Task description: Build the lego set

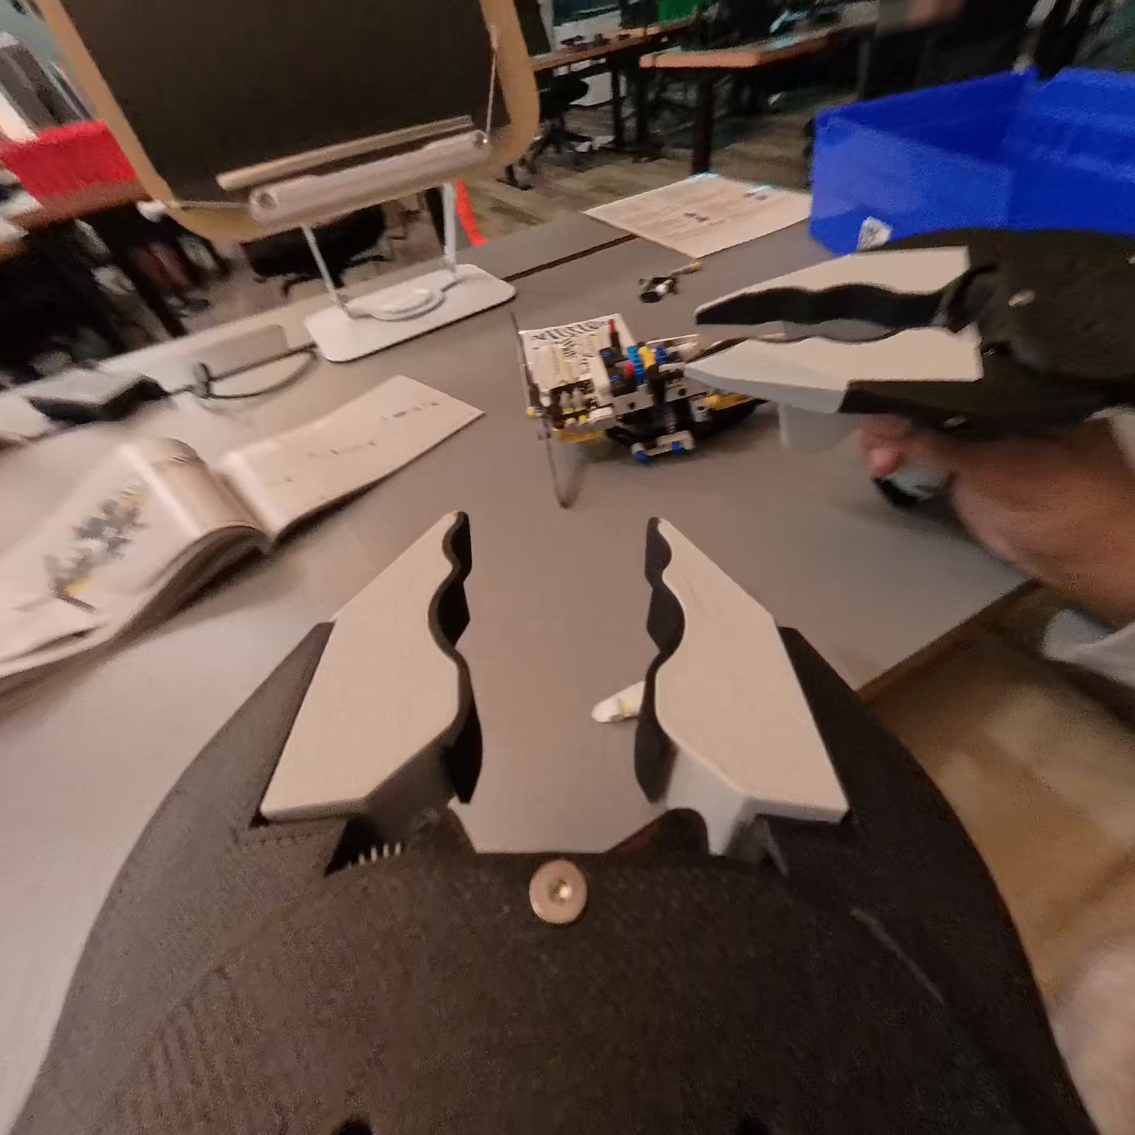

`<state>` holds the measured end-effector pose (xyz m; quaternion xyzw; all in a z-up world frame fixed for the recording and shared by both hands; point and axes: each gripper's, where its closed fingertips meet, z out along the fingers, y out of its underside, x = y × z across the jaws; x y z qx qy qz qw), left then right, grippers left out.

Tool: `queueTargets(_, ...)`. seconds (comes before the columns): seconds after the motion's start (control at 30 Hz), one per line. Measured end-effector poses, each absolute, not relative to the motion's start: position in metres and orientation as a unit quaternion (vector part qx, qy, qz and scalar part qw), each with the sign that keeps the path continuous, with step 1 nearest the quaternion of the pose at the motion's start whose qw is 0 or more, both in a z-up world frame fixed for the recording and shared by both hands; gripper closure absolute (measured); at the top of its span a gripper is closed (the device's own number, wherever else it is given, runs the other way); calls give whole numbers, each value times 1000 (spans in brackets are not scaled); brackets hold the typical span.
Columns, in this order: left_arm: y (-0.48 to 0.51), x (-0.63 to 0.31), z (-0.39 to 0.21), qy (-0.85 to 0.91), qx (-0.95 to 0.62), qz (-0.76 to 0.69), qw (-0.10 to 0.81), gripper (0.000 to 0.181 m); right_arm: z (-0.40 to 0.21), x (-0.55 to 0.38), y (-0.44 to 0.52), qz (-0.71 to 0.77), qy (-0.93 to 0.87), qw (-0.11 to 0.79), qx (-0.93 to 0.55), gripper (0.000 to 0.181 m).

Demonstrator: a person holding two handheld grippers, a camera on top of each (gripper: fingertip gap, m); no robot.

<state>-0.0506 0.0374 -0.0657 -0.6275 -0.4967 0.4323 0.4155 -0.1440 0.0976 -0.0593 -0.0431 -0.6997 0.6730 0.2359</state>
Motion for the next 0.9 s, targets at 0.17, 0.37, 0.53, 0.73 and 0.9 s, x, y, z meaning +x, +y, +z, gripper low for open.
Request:
queueTargets(0.17,41,-50,-59,-511,-609,379,474,121,-59,-148,98,675,-700,229,-55,157)
queueTargets(0.37,51,-60,-63,-503,-610,349,503,115,-63,-147,95,663,-707,240,-46,157)
queueTargets(0.53,71,-61,-64,-497,-599,257,572,107,-68,-141,89,649,-721,244,-23,166)
queueTargets(0.73,69,-64,-53,-490,-564,264,610,114,-71,-136,86,643,-725,245,-6,167)
queueTargets(0.9,78,-58,-42,-491,-538,197,656,181,-71,-134,86,643,-724,249,1,169)
